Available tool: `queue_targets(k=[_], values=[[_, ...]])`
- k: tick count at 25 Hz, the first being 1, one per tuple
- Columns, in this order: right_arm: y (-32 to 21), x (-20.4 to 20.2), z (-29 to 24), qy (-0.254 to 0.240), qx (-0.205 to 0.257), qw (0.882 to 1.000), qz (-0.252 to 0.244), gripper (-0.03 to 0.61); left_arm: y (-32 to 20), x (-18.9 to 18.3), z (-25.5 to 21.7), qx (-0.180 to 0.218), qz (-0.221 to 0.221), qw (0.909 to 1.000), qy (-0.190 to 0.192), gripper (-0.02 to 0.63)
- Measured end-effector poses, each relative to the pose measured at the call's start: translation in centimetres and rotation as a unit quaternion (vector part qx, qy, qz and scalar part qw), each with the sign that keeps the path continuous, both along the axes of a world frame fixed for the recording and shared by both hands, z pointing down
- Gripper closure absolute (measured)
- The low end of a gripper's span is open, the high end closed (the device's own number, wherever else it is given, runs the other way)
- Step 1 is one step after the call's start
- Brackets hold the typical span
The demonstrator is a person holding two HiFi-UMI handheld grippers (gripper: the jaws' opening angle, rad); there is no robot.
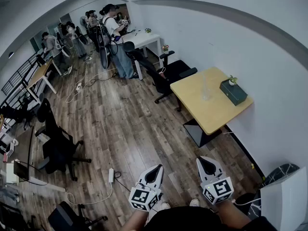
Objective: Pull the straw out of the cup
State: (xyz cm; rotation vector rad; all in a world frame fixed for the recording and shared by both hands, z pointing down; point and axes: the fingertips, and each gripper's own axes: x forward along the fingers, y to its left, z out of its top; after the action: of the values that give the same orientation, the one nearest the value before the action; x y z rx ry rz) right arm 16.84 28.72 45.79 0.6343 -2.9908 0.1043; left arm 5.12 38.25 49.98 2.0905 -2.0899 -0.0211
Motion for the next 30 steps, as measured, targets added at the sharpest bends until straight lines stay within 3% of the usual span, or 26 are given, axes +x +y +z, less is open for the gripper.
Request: queue_targets(k=[10, 19, 30], values=[[1.9, -3.3, 0.8, 0.012, -0.004, 1.000, 0.011, 0.560, 2.0, -3.0, 0.8, -0.004, 0.010, 0.9999, 0.000, 0.595], [3.1, -5.5, 3.2, 0.012, -0.038, 0.997, 0.063, 0.560, 4.0, -6.3, 1.9, -0.016, 0.033, 0.9992, -0.015, 0.595], [-2.0, -8.8, 3.8, 0.031, -0.023, 0.997, 0.064, 0.558, -1.5, -8.9, 2.8, -0.023, 0.061, 0.9979, -0.002, 0.595]])
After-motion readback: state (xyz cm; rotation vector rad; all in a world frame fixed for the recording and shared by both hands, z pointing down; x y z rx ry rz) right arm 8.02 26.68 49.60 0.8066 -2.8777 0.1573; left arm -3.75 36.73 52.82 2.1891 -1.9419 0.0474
